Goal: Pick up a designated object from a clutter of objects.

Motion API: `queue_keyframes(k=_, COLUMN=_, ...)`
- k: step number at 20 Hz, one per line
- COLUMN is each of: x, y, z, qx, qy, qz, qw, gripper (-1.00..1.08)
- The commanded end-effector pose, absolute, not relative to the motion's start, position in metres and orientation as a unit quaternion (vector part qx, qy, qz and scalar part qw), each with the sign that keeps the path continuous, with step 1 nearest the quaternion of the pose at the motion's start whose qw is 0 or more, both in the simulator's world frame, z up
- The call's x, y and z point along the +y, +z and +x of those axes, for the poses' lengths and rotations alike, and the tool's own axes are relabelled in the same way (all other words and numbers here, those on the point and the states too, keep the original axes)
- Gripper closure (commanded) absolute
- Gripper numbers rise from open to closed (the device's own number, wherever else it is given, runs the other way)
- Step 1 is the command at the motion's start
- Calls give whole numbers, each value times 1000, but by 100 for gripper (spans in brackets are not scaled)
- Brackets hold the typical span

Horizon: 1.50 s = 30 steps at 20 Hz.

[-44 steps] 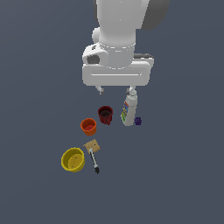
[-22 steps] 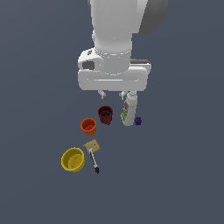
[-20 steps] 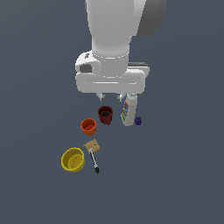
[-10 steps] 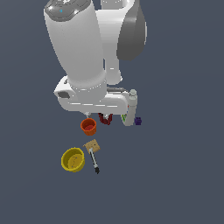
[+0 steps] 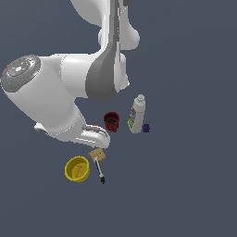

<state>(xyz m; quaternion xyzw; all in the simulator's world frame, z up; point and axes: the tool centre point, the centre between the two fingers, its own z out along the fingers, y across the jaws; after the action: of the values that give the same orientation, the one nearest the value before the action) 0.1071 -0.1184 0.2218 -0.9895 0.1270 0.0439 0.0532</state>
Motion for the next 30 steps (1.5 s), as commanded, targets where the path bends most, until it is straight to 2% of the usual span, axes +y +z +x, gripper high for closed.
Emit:
queue_keyframes(k=1, x=-136, y=203, z=114, qx=141, qy=50, qz=-987, qw=60, gripper=-20)
queue_keyframes(k=15, x=-211, y=116, z=129, qx=198, qy=72, qz=-974, qw=86, gripper=-20)
queue_keyframes(k=30, x=-218, y=87, z=126, qx=206, qy=76, qz=-971, qw=90, gripper=-20)
